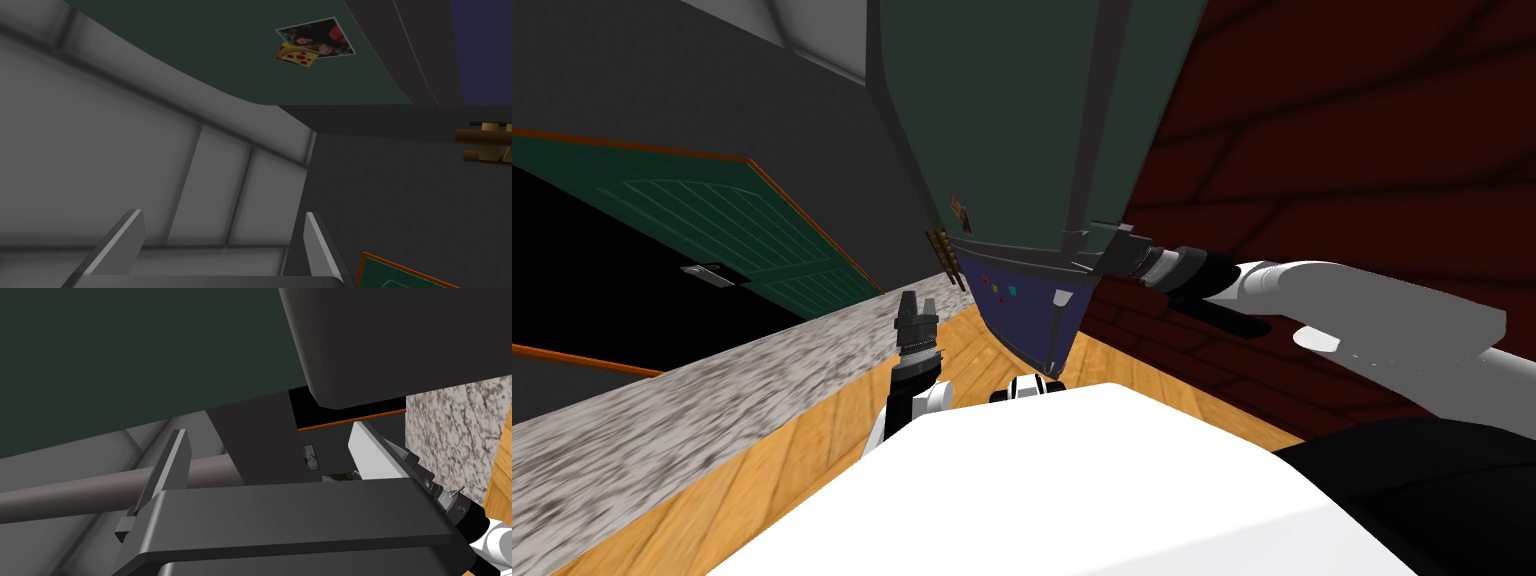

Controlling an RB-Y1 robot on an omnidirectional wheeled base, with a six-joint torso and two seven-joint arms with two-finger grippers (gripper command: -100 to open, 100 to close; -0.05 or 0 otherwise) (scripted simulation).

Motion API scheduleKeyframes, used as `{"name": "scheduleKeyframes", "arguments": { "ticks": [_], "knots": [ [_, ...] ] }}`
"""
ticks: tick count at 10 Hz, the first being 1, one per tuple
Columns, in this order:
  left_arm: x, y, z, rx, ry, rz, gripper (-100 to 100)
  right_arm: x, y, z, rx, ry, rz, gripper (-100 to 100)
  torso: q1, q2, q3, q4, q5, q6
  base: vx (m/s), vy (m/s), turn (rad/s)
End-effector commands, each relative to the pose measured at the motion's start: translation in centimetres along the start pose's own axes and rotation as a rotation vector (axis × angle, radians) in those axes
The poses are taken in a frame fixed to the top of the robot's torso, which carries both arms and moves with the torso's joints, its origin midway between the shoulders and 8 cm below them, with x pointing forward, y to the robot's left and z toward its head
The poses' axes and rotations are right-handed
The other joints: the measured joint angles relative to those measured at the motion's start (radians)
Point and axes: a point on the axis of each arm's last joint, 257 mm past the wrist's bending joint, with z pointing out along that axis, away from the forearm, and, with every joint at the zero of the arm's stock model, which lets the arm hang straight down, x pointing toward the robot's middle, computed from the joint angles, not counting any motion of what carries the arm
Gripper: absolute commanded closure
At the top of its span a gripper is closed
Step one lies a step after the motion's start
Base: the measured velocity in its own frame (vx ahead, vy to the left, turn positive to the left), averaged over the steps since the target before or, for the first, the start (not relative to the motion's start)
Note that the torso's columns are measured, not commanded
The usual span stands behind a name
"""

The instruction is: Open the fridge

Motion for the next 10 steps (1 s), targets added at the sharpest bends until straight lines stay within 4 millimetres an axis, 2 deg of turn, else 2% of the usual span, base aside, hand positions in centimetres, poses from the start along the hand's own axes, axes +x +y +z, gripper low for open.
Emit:
{"name": "scheduleKeyframes", "arguments": {
  "ticks": [1,2,3,4,5,6,7,10],
  "knots": [
    [0.0,0.0,0.0,0.000,0.000,0.000,0,0.2,0.5,1.4,-0.015,0.003,-0.005,-100,0.000,0.000,0.000,0.000,0.000,0.000,-0.023,-0.010,-0.028],
    [0.0,0.0,0.0,0.000,0.000,0.000,0,0.2,-0.1,2.2,-0.005,0.001,-0.025,-100,0.000,0.000,0.000,0.000,0.000,0.000,-0.027,-0.012,-0.059],
    [0.0,0.0,0.0,0.000,0.000,0.000,0,0.4,0.7,2.4,-0.023,0.008,-0.015,-100,0.000,0.000,0.000,0.000,0.000,0.000,-0.023,-0.011,-0.026],
    [0.0,0.0,0.0,0.000,0.000,0.000,0,0.4,-0.1,3.1,-0.012,0.007,-0.039,-100,0.000,0.000,0.000,0.000,0.000,0.000,-0.025,-0.010,-0.064],
    [0.0,0.0,0.0,0.000,0.000,0.000,0,0.7,0.9,3.3,-0.030,0.017,-0.028,-100,0.000,0.000,0.000,0.000,0.000,0.000,-0.021,-0.011,-0.026],
    [0.0,0.0,0.0,0.000,0.000,0.000,0,0.5,0.7,3.1,-0.026,0.011,-0.030,-100,0.000,0.000,0.000,0.000,0.000,0.000,-0.008,-0.005,0.002],
    [0.0,0.0,0.0,0.000,0.000,0.000,0,0.4,0.7,2.4,-0.023,0.008,-0.015,100,0.000,0.000,0.000,0.000,0.000,0.000,0.021,0.006,0.067],
    [0.0,0.0,0.0,0.000,0.000,0.000,0,0.2,0.5,1.4,-0.015,0.003,-0.005,100,-0.003,-0.006,-0.003,-0.005,-0.003,0.000,0.023,0.014,0.041]
  ]
}}
